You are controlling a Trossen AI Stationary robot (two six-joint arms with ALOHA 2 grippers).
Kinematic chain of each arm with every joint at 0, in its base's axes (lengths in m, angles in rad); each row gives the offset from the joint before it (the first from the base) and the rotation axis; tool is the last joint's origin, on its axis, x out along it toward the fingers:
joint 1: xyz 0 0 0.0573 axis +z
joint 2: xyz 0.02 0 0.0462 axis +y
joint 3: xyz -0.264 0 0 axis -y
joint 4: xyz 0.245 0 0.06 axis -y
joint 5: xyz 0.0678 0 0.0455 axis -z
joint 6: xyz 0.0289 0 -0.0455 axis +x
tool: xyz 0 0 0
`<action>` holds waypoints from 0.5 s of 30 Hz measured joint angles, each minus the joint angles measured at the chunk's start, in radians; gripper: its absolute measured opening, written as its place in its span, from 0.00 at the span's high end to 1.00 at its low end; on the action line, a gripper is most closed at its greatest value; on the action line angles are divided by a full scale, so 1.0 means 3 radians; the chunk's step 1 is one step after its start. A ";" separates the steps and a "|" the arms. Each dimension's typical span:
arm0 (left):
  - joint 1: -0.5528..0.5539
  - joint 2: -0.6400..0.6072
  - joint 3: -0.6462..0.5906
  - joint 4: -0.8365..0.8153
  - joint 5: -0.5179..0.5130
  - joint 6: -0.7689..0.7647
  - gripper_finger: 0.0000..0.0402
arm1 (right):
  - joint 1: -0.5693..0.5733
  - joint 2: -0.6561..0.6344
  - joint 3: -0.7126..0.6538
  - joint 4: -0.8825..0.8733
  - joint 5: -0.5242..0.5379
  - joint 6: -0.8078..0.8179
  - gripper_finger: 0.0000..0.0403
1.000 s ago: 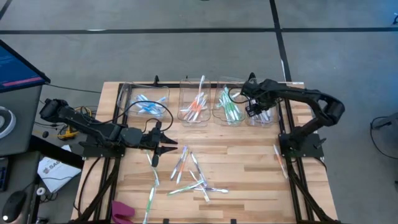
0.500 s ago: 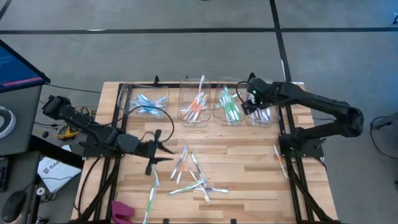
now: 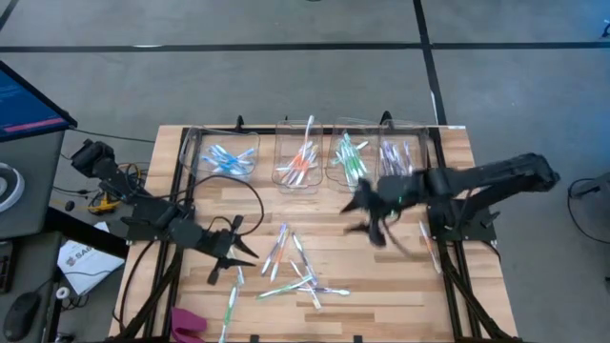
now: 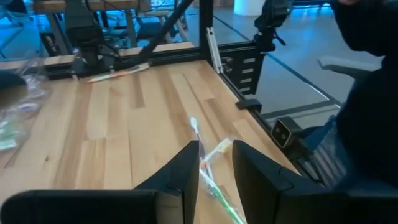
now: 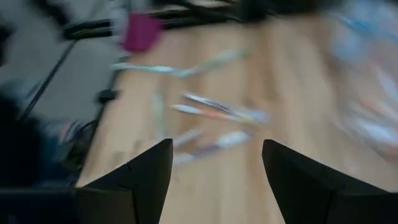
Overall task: Pick & Place Toothbrushes
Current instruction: Put the green toothbrush into the middle right transparent bin
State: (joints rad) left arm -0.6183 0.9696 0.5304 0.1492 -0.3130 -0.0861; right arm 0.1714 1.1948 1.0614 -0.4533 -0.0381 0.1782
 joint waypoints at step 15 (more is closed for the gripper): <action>-0.0048 0.0004 -0.0326 0.0025 -0.0002 -0.0206 0.78 | 0.0831 0.1957 0.0750 0.0953 0.0226 -0.1210 0.43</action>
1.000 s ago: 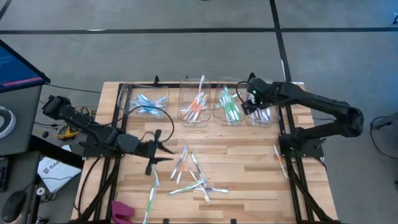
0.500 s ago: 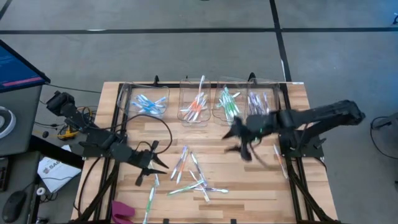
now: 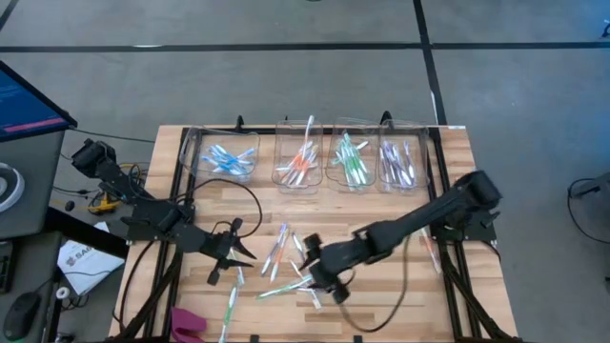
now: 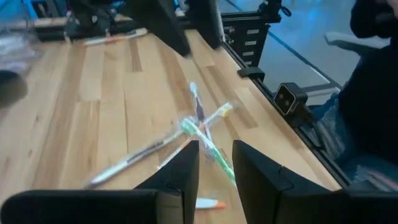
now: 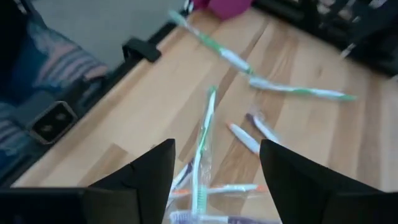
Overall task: Pick & Place Toothbrushes
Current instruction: Put the green toothbrush into the middle right transparent bin
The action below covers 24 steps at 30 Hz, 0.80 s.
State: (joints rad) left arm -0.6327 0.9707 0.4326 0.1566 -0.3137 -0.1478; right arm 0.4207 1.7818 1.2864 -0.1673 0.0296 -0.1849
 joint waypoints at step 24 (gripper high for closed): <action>0.0000 0.0000 -0.0073 0.0029 0.0000 -0.0205 0.78 | -0.0209 0.2295 0.3228 -0.2828 -0.0617 -0.0465 0.54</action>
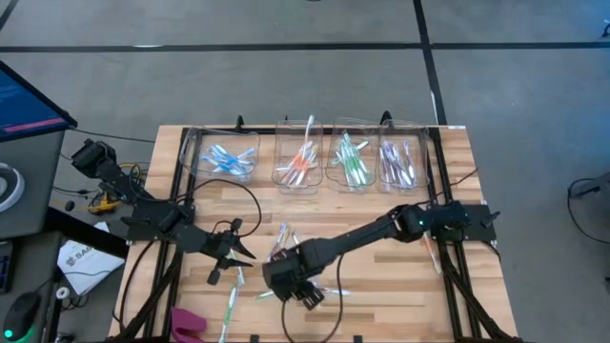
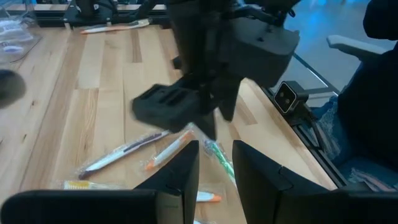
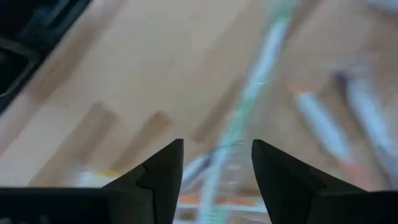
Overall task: Pick & Place Toothbrushes
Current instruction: Put the green toothbrush into the middle right transparent bin
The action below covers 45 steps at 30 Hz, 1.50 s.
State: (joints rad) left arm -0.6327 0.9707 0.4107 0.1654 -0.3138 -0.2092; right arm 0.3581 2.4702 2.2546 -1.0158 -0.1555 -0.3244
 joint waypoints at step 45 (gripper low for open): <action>-0.0001 -0.0006 0.0003 0.0083 0.0003 -0.0055 0.78 | -0.0192 0.0216 -0.0002 0.0288 -0.0676 0.0091 0.50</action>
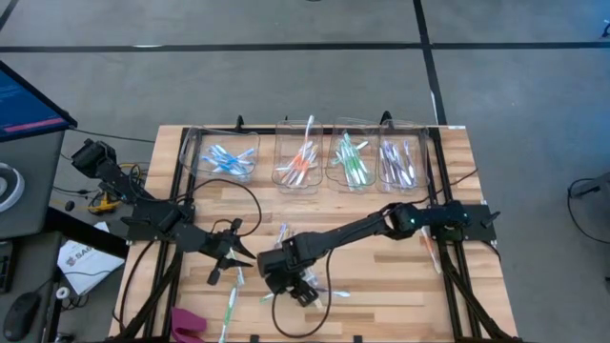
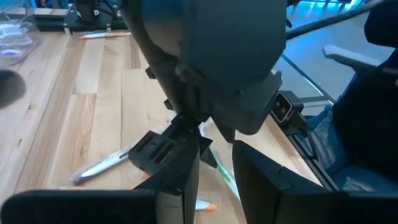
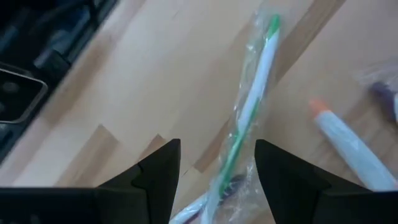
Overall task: Pick & Place Toothbrushes
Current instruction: Put the green toothbrush into the middle right transparent bin
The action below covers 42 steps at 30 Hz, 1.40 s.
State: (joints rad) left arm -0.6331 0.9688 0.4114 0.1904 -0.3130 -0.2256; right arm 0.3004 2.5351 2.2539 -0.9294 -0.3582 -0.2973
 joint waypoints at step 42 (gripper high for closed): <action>-0.0004 -0.0348 0.0003 0.0146 0.0024 -0.0149 0.78 | -0.0133 0.0129 -0.0034 -0.0019 -0.0221 0.0378 0.96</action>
State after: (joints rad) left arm -0.6342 0.8642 0.4122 0.2342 -0.3058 -0.2704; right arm 0.2605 2.5739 2.2436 -0.9349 -0.4247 -0.1839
